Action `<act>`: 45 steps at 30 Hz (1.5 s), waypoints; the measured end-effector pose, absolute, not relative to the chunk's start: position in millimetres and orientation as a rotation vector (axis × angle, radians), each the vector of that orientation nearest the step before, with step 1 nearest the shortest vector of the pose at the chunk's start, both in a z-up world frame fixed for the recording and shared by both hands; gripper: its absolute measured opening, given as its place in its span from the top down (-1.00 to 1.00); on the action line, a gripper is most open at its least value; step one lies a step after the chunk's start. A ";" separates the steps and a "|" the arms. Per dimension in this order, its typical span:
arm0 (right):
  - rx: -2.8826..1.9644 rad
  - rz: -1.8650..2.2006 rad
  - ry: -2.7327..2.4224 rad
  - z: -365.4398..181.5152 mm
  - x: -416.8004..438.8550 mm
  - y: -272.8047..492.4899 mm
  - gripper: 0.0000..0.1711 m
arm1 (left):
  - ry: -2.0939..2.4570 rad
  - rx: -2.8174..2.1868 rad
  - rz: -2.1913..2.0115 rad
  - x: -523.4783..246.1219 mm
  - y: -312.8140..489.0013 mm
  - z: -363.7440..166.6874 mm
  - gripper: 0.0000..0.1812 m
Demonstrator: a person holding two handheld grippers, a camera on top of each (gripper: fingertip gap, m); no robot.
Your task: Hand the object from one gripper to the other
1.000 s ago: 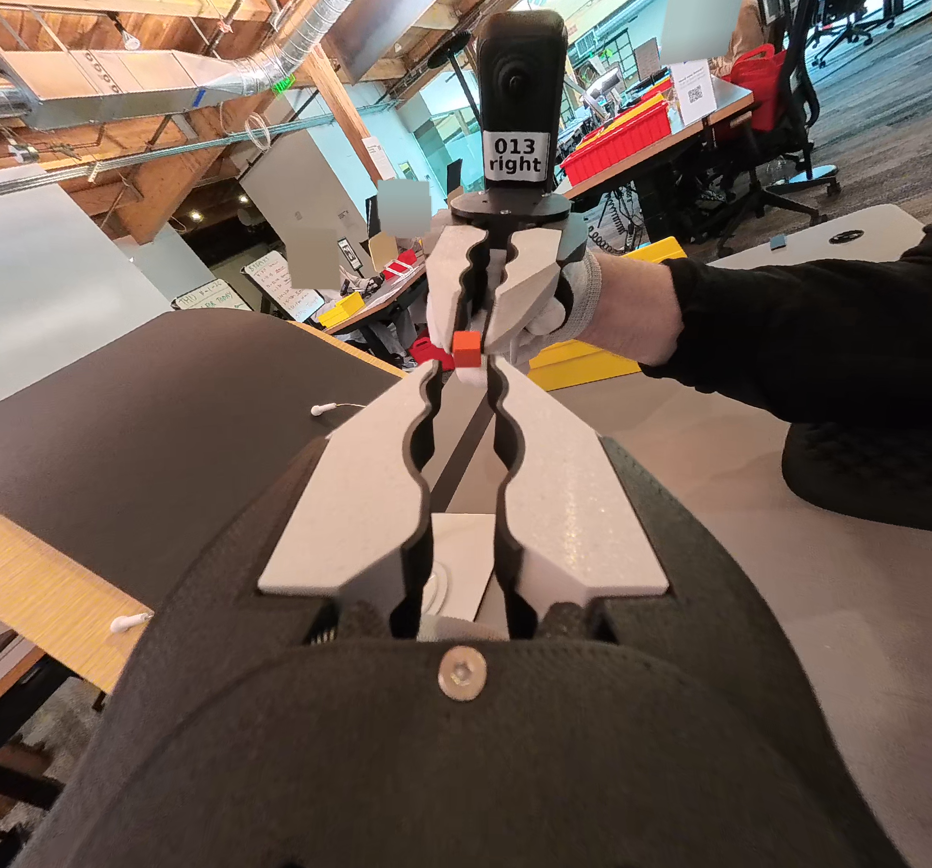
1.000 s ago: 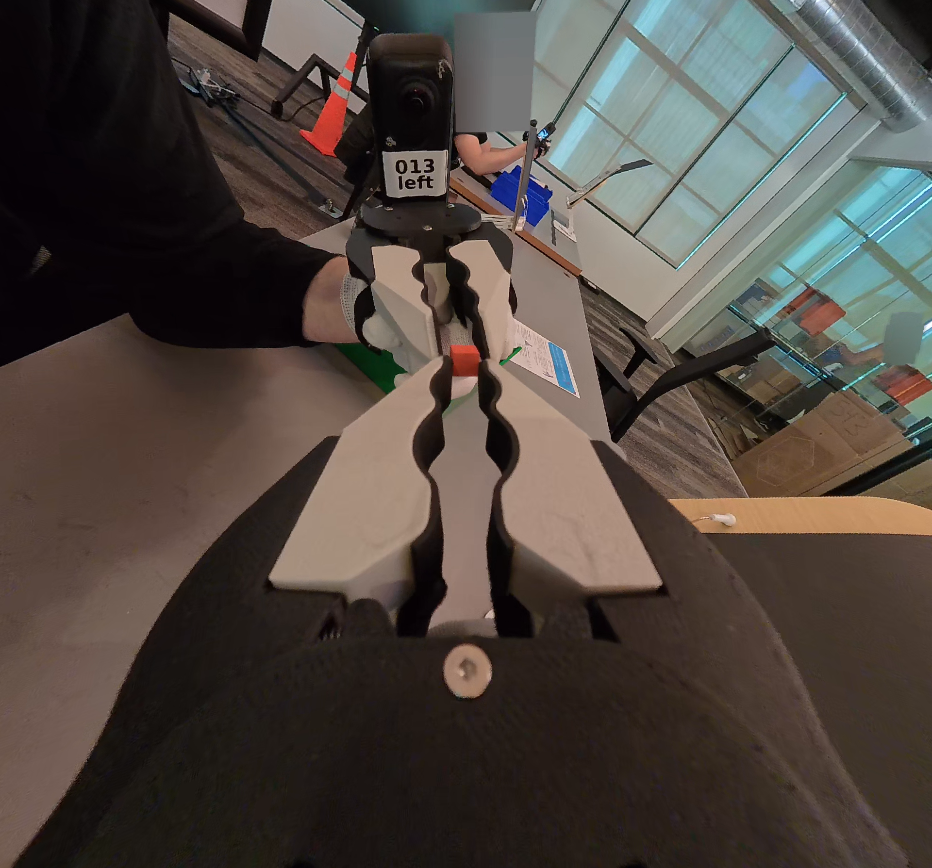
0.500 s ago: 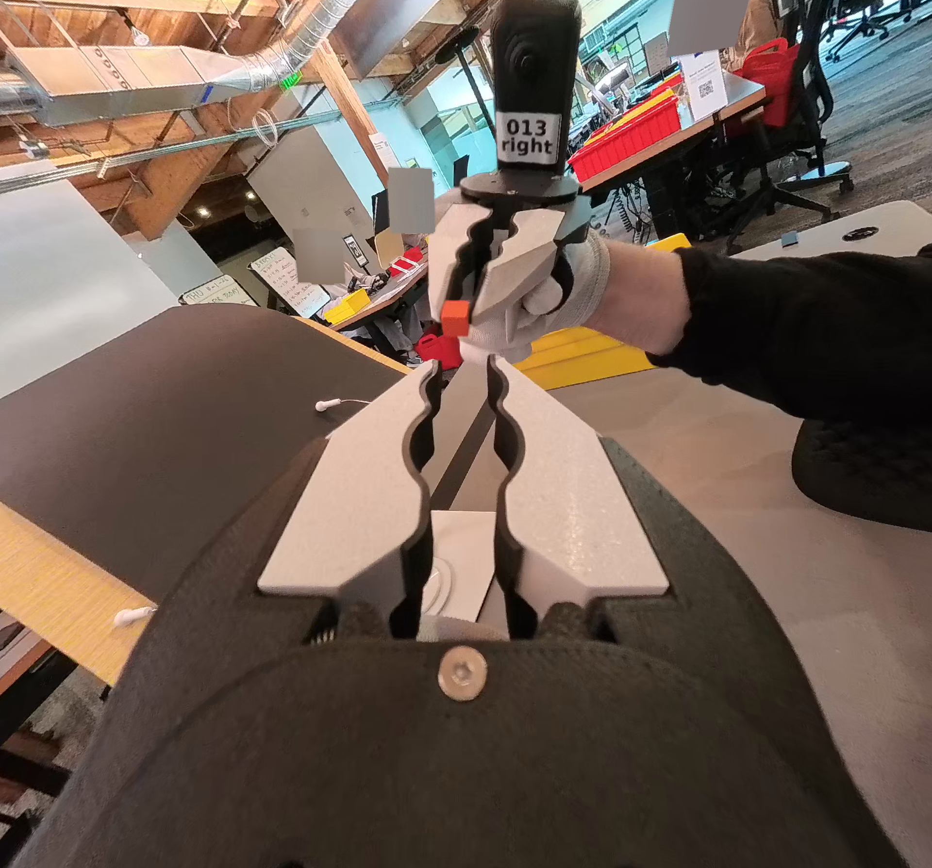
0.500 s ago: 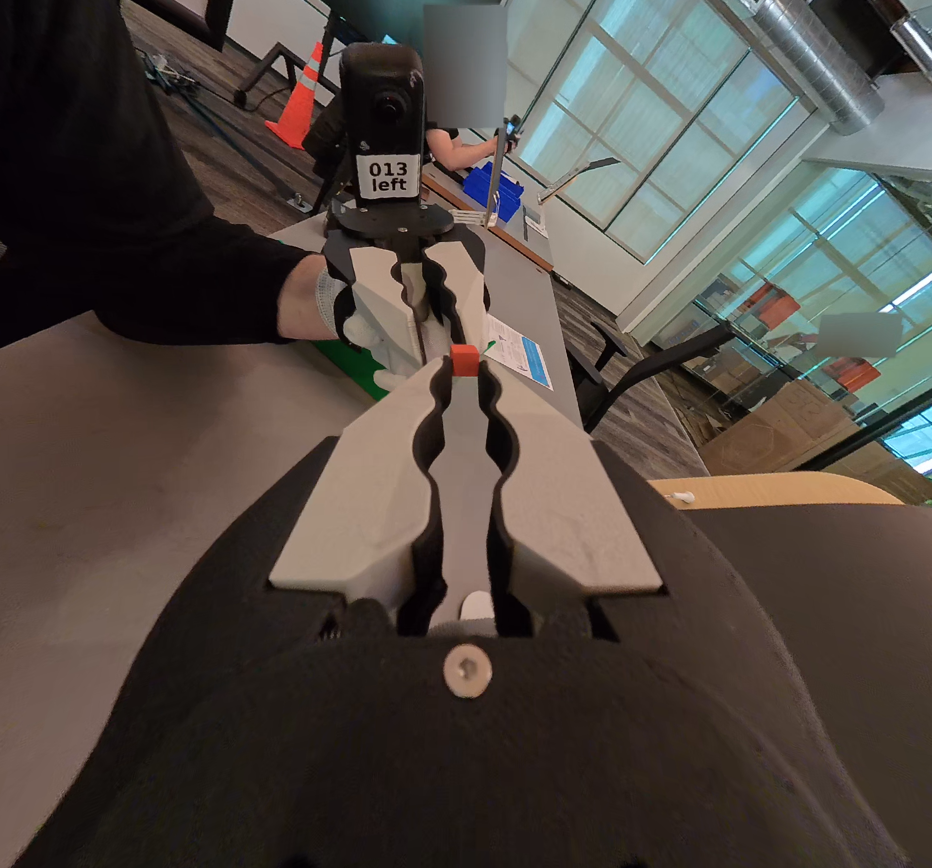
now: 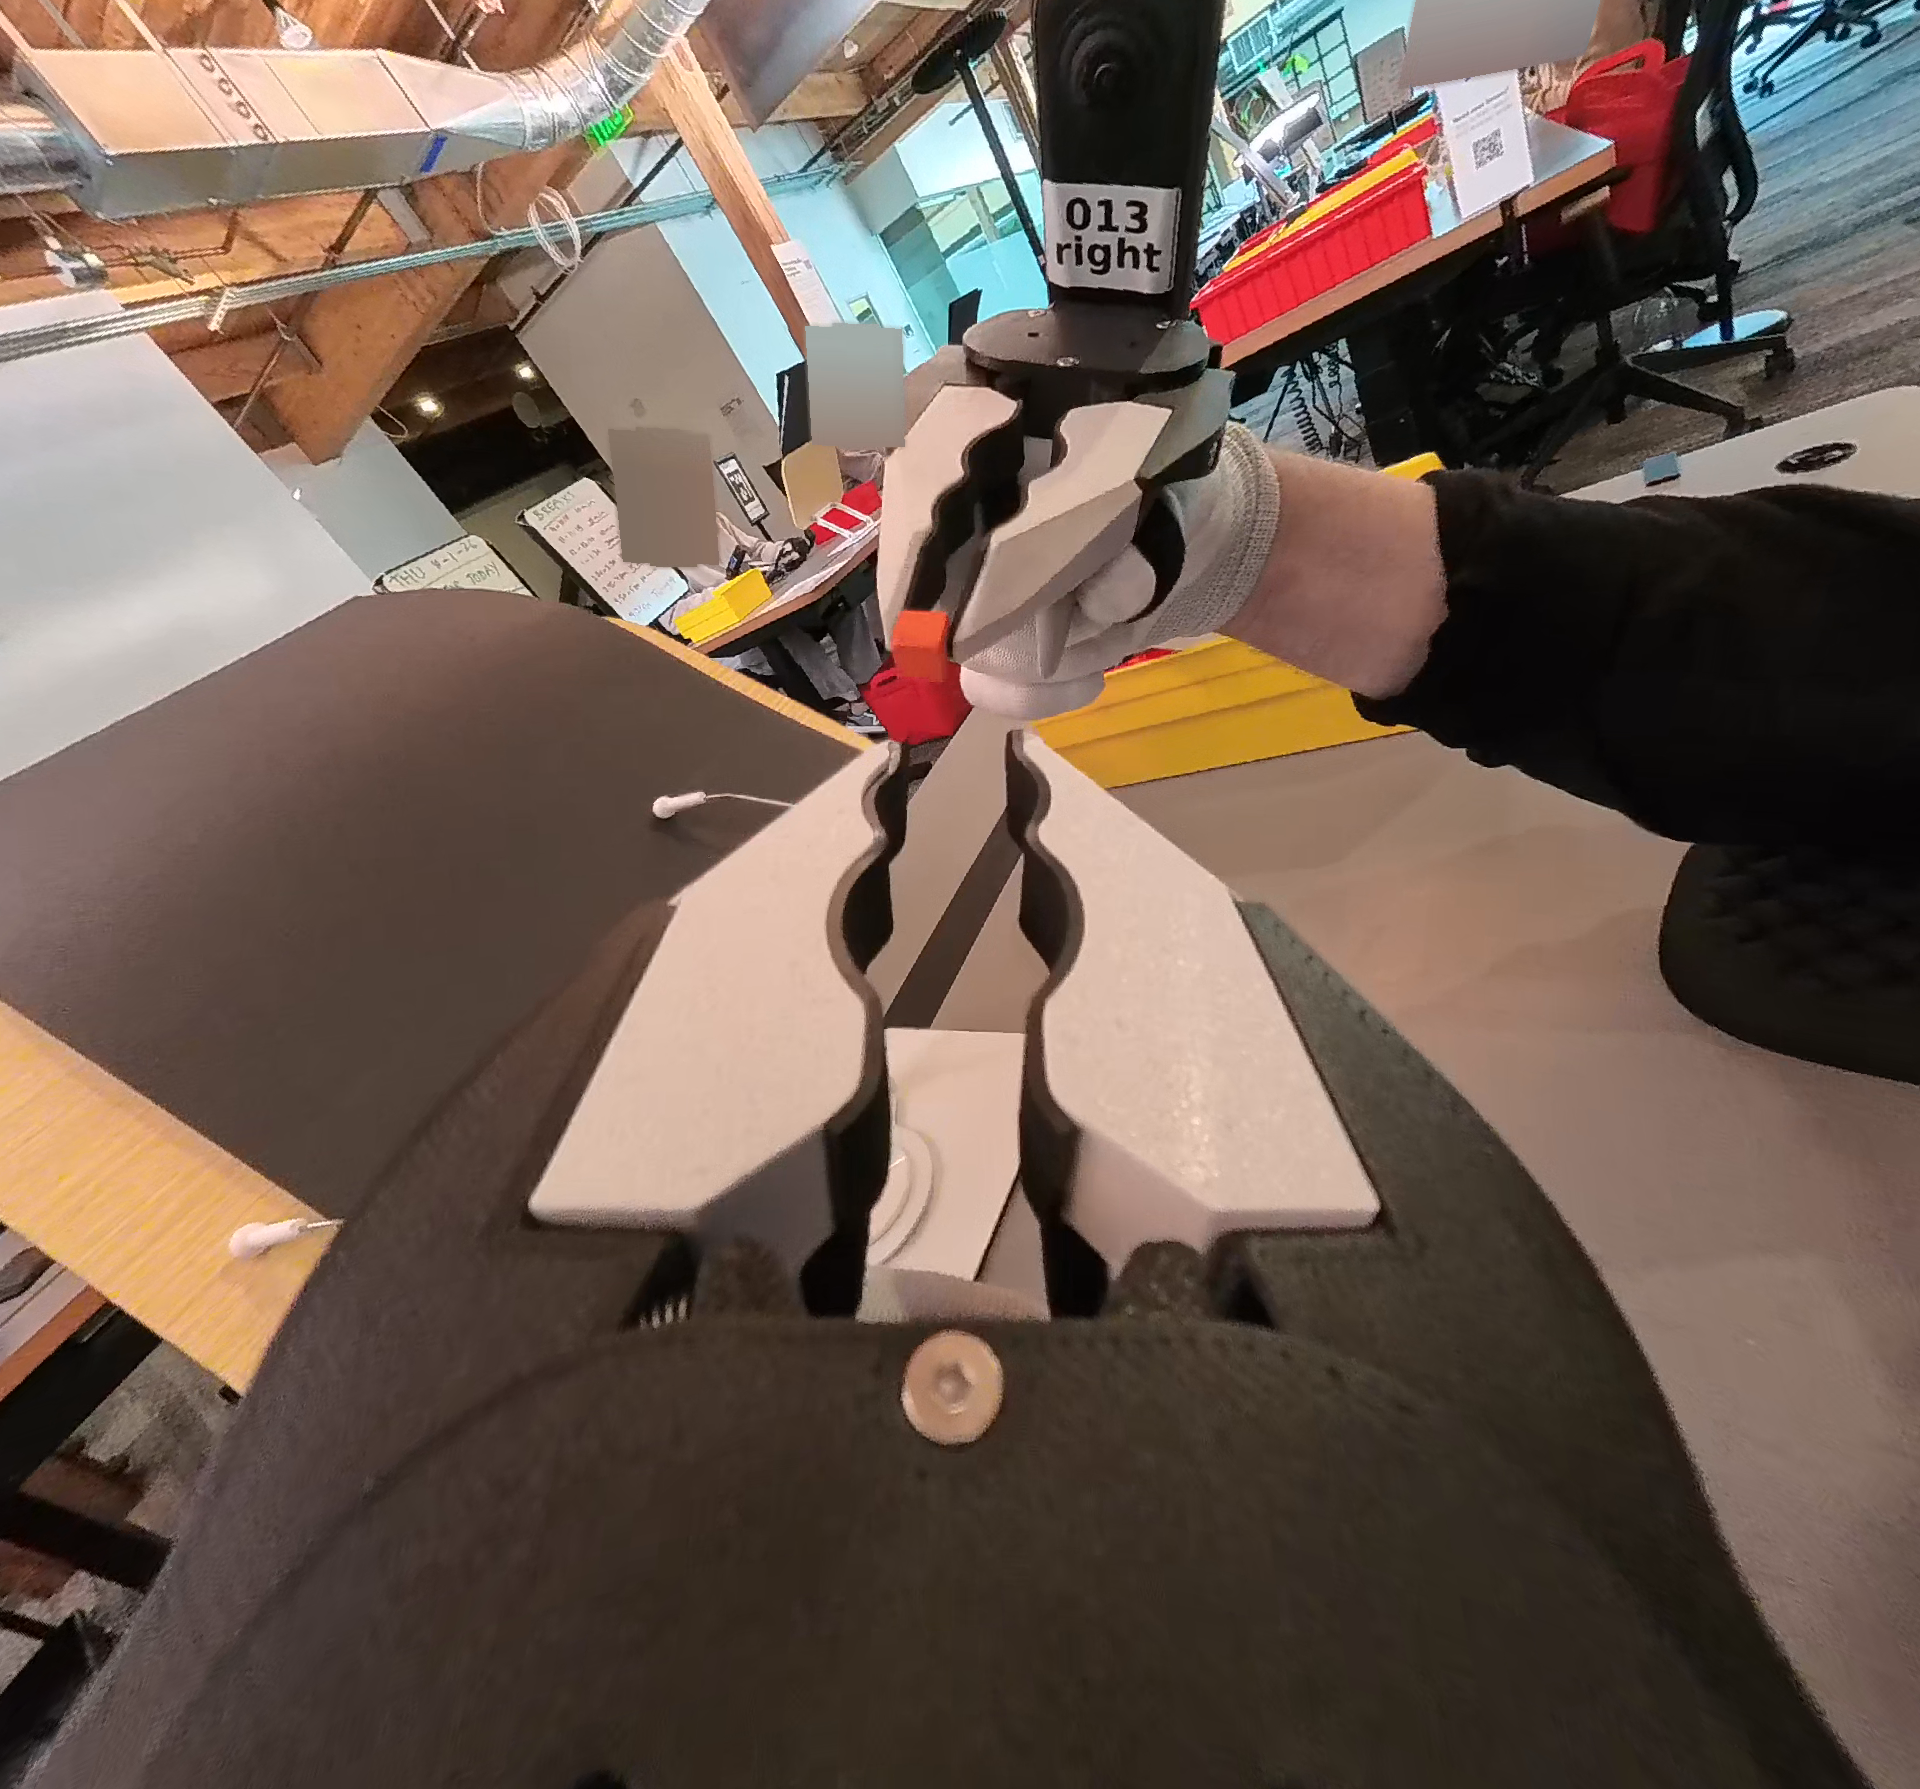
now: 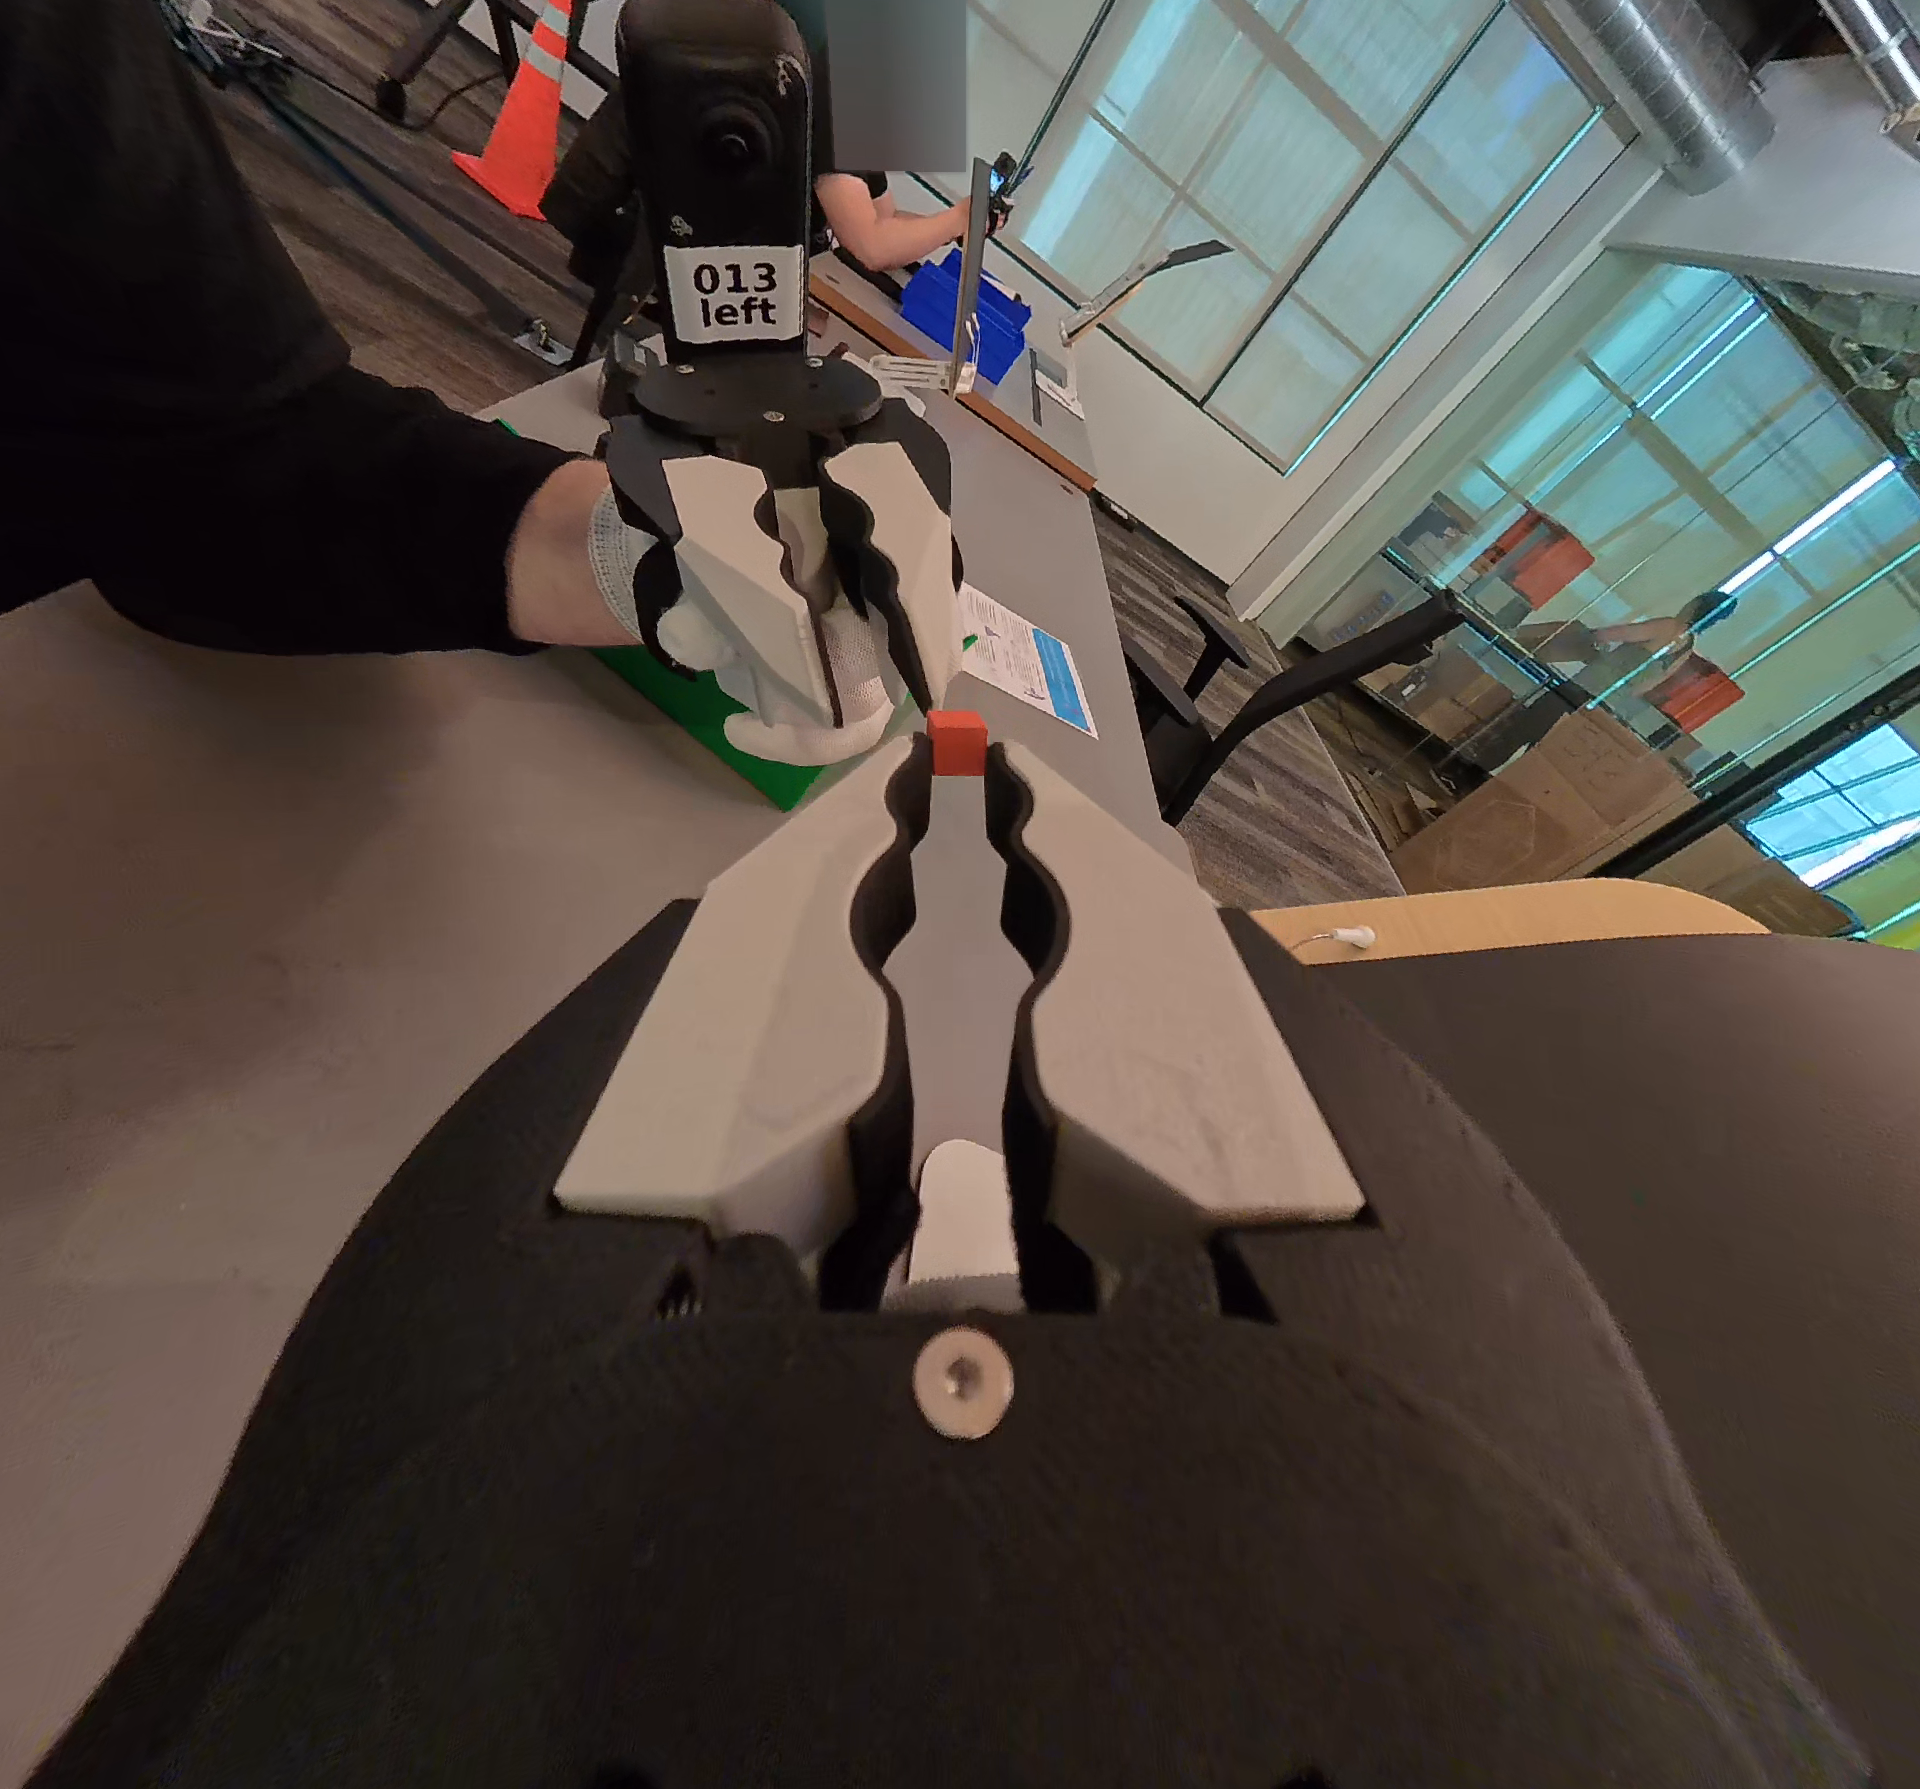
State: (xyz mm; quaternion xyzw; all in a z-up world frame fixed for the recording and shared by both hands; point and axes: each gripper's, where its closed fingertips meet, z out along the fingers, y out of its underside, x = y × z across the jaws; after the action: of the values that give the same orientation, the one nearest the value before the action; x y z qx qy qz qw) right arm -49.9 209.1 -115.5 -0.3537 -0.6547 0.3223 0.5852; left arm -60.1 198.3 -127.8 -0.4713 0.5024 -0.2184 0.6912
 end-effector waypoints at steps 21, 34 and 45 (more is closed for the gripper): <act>-1.246 0.277 -1.105 -71.4 43.0 290.2 0.91 | 1.104 -1.108 -0.324 -84.6 223.3 -131.2 0.82; -1.898 -0.242 -0.528 -178.1 353.2 288.0 0.92 | 1.163 -1.120 -0.306 -70.1 219.5 -143.8 0.81; -2.093 -0.238 -0.376 -253.8 403.9 323.6 0.71 | 1.195 -1.163 -0.338 -57.2 225.3 -166.2 0.80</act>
State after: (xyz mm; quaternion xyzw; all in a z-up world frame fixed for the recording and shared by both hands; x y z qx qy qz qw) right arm 403.9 323.6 -253.8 -0.8580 -0.1541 -0.0977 0.4802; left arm -57.2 225.3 -166.2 -0.5139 0.5280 -0.1493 0.6595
